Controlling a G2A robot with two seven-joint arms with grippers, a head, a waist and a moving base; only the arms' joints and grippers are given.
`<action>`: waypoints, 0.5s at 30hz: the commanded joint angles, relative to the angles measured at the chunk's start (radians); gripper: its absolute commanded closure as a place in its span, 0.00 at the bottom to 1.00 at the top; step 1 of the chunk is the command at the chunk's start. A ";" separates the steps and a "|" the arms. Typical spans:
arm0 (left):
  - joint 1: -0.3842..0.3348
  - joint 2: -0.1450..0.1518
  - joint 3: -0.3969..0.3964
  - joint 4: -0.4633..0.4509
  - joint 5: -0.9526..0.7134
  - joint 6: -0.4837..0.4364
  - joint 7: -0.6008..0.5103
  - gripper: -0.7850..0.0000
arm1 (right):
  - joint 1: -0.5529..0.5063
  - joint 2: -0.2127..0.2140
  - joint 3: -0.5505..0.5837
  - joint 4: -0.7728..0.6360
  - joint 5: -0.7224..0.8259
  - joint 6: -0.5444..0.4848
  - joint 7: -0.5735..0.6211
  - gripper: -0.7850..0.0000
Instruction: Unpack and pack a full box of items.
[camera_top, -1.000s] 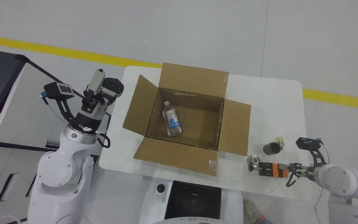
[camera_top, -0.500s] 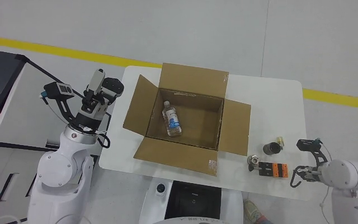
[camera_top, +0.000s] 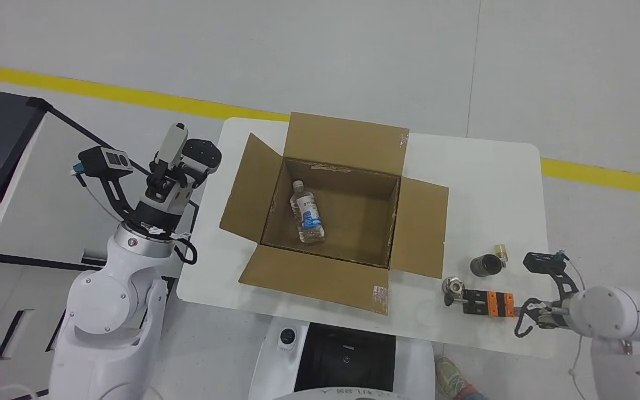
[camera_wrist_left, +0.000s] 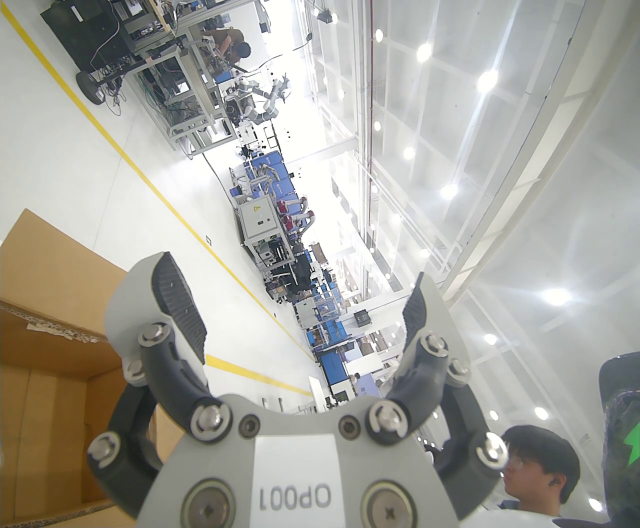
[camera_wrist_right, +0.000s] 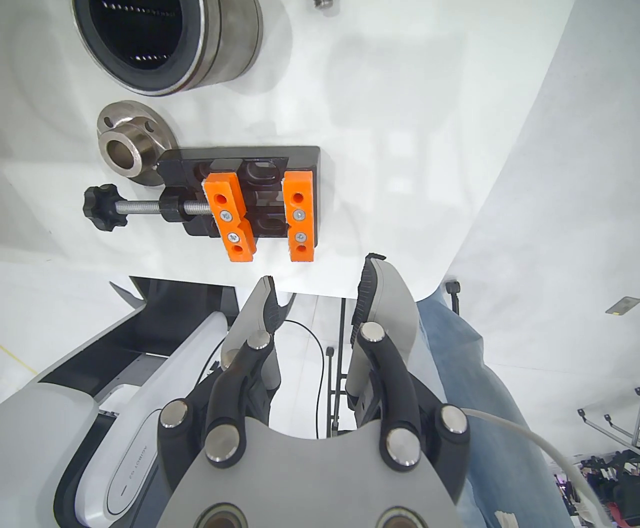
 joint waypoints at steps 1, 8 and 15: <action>0.000 0.000 0.000 0.000 0.000 0.000 0.000 0.00 | 0.004 0.002 -0.005 0.008 -0.001 0.002 0.000 0.63; 0.000 0.000 0.000 0.000 0.000 0.000 0.000 0.00 | 0.045 0.006 -0.040 0.080 -0.007 -0.022 -0.081 0.62; 0.000 0.000 0.000 0.000 0.000 0.000 0.000 0.00 | 0.071 0.007 -0.082 0.142 -0.011 -0.033 -0.127 0.62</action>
